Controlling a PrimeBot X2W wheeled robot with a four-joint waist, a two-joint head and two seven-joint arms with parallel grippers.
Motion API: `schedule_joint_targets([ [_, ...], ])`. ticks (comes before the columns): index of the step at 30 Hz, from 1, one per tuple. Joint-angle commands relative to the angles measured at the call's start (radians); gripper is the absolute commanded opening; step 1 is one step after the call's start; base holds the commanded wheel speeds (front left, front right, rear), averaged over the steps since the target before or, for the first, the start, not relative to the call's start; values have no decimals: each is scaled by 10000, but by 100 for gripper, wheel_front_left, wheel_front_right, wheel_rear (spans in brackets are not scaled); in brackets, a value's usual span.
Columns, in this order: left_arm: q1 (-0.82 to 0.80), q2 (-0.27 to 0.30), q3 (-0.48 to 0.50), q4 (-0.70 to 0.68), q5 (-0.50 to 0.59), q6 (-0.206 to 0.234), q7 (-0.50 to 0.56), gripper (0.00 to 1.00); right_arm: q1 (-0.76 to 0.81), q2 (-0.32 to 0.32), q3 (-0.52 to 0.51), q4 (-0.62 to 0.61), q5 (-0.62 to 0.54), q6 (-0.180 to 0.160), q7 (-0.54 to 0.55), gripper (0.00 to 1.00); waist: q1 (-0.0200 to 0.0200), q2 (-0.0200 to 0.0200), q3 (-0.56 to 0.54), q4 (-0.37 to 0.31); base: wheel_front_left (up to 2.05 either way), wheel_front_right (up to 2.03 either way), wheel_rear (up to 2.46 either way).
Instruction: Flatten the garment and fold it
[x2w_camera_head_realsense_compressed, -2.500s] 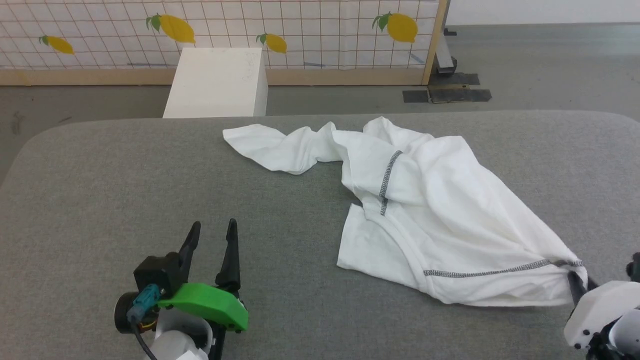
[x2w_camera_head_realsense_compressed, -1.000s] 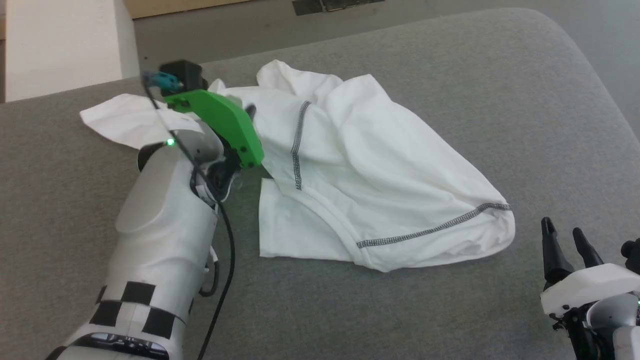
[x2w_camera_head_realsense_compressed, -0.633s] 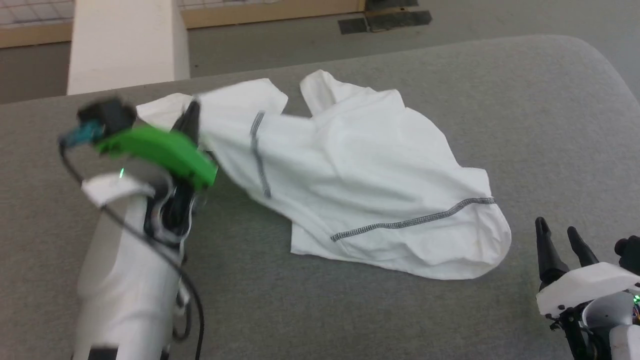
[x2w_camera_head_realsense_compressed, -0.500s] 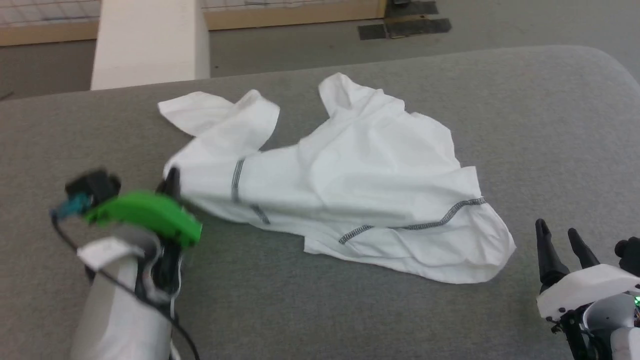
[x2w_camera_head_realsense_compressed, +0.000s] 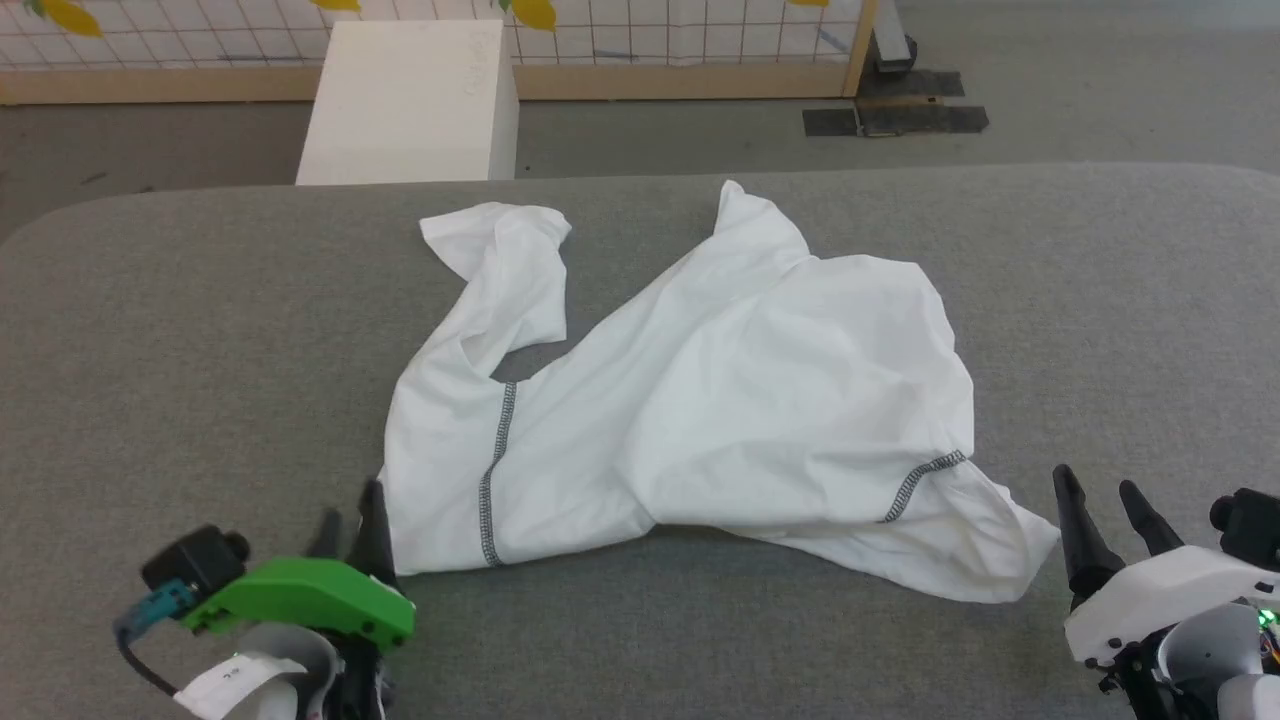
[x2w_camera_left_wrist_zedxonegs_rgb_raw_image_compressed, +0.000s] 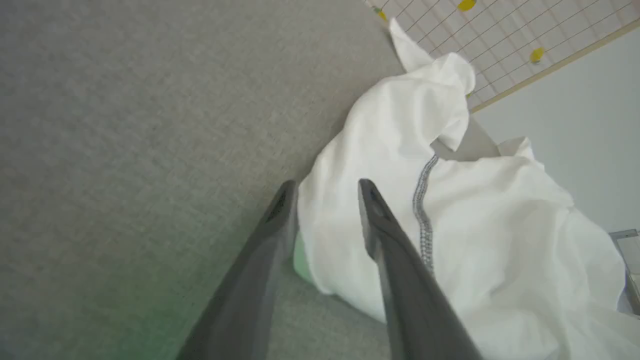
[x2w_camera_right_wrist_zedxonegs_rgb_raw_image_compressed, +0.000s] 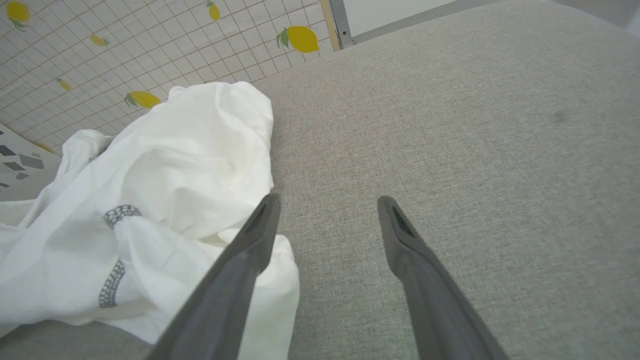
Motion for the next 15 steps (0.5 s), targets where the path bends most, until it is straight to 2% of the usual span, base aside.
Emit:
schedule_joint_targets([
  [1,-115,193,-7,-240,311,-137,-407,100,35,3,33,-160,-77,-15,88,100,0,0,-220,199,0,0,0],
  [5,-393,1080,-644,-938,2507,-425,-2323,100,-120,3,100,-695,-224,-15,715,100,0,0,-338,296,0,0,0],
  [7,-402,1263,-945,-1051,3359,-374,-2676,100,-138,3,256,-831,-319,-15,1554,100,0,0,-377,313,0,0,0],
  [9,-337,1258,-1151,-1130,3935,-314,-2829,100,-40,3,664,-1083,-656,-15,2624,100,0,0,-399,341,0,0,0],
  [13,-97,1019,-1234,-1188,4400,-233,-2909,100,311,3,1659,-1796,-1035,-15,4580,100,0,0,-326,358,0,0,0],
  [15,-13,910,-1176,-1222,4482,-247,-2916,100,358,3,2007,-2129,-1265,-15,5070,100,0,0,-220,344,0,0,0],
])
